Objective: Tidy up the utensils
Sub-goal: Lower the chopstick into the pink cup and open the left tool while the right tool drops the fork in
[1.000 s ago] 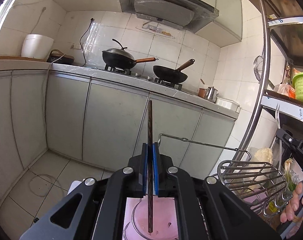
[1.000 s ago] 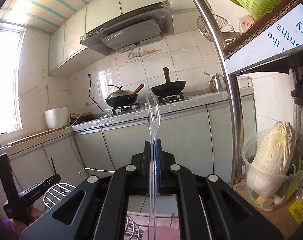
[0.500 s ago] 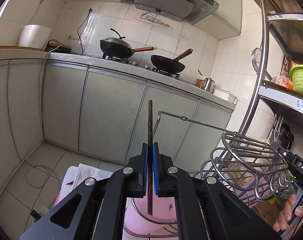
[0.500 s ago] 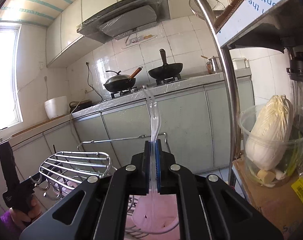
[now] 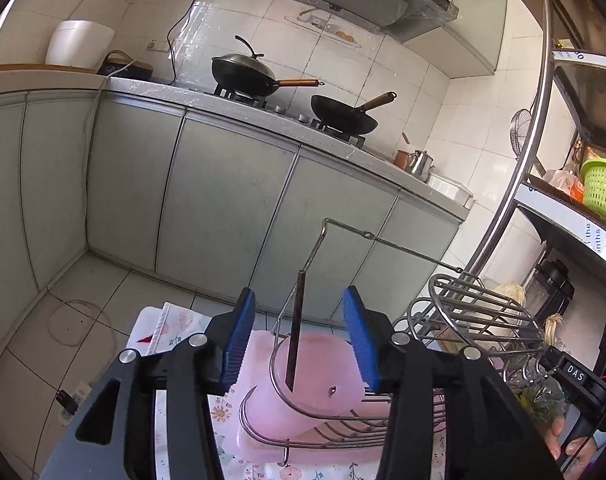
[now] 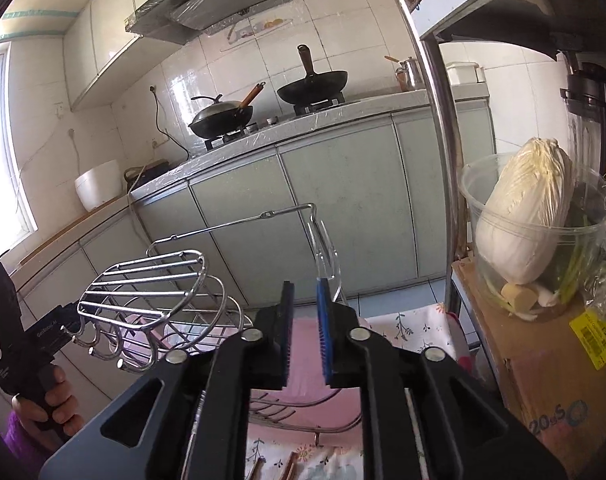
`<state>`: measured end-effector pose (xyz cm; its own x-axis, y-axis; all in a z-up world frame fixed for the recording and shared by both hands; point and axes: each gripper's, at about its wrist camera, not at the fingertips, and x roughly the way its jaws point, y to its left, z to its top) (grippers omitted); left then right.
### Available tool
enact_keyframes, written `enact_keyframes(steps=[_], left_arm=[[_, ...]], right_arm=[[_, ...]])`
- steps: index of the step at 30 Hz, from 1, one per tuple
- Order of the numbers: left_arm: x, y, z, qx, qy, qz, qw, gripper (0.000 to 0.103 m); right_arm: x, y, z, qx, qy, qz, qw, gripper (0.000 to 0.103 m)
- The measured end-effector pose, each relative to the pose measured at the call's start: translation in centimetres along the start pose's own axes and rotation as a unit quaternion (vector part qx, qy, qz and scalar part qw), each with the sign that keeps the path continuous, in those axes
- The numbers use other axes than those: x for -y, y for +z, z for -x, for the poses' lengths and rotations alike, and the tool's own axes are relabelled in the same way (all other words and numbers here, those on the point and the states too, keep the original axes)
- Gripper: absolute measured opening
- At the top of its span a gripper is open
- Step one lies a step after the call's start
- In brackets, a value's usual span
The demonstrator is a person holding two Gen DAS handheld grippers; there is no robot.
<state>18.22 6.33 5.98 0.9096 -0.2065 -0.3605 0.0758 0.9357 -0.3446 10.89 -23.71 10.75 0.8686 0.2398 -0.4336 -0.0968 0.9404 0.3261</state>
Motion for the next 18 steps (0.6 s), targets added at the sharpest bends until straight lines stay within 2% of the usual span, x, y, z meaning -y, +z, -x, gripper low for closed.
enact_keyframes(steps=[2,7,11,18], left_arm=[[0.5,0.2,0.6,-0.004,0.005,-0.016,0.9998,0.049],[1.4,0.2,3.2,-0.002,0.015,-0.047,0.9988,0.055],[1.9,-0.8,5.5,-0.013,0.014,-0.071,0.9973,0.055],[2.4,-4.4,7.4,-0.08,0.011,-0.099,0.9919,0.055]], right_arm=[[0.0,-0.1,0.9,0.003,0.0,-0.001,1.0,0.04],[-0.7,-0.7,3.7,0.002,-0.005,0.01,1.0,0.059],[-1.7,-2.5,5.4,-0.018,-0.009,0.022,1.0,0.063],[-2.9,-6.6,5.8,-0.089,-0.009,0.016,0.996,0.065]])
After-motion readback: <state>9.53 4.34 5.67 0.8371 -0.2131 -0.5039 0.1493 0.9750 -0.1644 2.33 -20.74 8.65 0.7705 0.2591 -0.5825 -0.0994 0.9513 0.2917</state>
